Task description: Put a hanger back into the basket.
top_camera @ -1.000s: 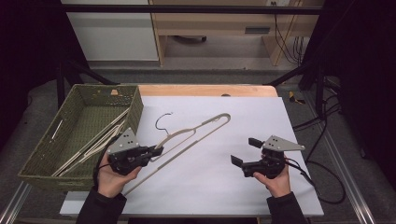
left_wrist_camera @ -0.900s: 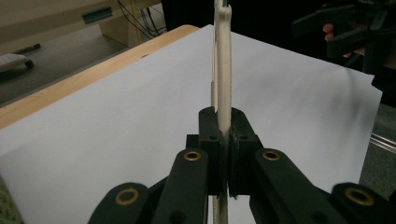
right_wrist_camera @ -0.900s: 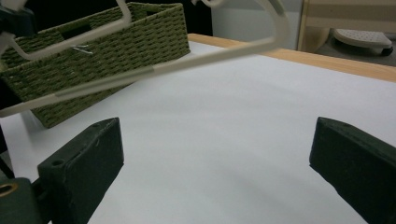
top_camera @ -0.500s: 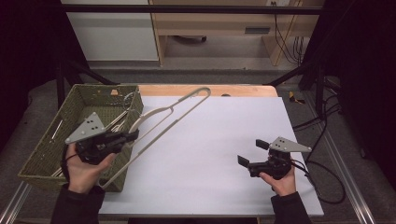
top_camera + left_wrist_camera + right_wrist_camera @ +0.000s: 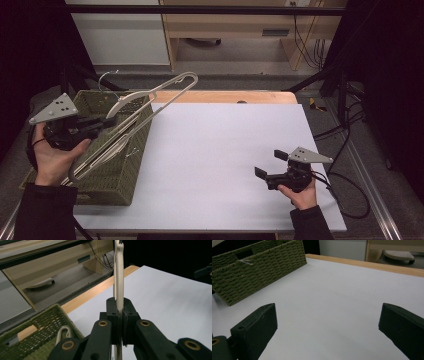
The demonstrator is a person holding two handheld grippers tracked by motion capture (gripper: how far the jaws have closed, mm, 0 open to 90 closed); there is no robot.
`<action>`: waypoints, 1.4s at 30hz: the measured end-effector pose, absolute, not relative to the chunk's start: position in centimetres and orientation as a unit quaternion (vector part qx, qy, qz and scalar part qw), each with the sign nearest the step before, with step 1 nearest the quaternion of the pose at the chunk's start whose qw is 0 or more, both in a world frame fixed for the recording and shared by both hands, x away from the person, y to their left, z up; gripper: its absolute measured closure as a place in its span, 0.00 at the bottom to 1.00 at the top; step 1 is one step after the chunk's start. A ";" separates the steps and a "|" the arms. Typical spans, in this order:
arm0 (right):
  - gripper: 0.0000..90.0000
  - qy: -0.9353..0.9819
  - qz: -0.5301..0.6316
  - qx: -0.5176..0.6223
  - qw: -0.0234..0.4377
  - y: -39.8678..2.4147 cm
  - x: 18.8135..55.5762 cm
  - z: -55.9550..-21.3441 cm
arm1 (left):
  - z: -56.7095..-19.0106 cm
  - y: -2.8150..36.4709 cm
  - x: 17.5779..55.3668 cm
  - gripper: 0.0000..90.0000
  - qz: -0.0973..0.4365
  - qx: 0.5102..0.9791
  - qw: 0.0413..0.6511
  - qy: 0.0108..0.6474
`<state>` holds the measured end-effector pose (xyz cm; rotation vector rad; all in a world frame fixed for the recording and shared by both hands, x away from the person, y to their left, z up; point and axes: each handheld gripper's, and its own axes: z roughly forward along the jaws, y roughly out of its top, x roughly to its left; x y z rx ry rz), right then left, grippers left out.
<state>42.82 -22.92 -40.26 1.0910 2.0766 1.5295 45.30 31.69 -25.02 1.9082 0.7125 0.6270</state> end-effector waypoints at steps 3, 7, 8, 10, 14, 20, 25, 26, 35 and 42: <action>0.03 0.731 0.538 0.383 0.170 -22.9 42.8 -40.3 | -25.2 32.8 46.0 0.96 0.266 0.783 0.476 0.300; 0.03 0.732 0.538 0.383 0.169 -22.9 42.8 -40.3 | -25.9 34.3 47.1 0.96 0.274 0.785 0.460 0.311; 0.03 0.731 0.538 0.383 0.169 -22.9 42.8 -40.3 | -26.1 34.7 47.3 0.96 0.275 0.785 0.456 0.316; 0.03 0.732 0.538 0.382 0.169 -22.9 42.8 -40.3 | -26.6 35.5 47.8 0.96 0.279 0.785 0.447 0.326; 0.03 0.732 0.537 0.382 0.170 -22.8 42.9 -40.4 | -27.6 37.4 48.5 0.96 0.289 0.779 0.444 0.335; 0.03 0.733 0.536 0.383 0.170 -22.8 42.9 -40.4 | -29.2 39.8 49.1 0.96 0.289 0.778 0.426 0.360; 0.03 0.733 0.535 0.384 0.169 -22.8 42.8 -40.4 | -30.5 41.3 49.2 0.96 0.290 0.772 0.419 0.379; 0.03 0.733 0.535 0.384 0.169 -22.8 42.8 -40.4 | -30.8 41.5 49.3 0.96 0.292 0.774 0.415 0.379; 0.03 0.737 0.532 0.381 0.169 -22.7 42.9 -40.5 | -32.3 42.9 49.2 0.96 0.301 0.780 0.389 0.386; 0.03 0.737 0.532 0.381 0.169 -22.6 42.9 -40.6 | -33.2 43.1 48.8 0.96 0.293 0.795 0.366 0.385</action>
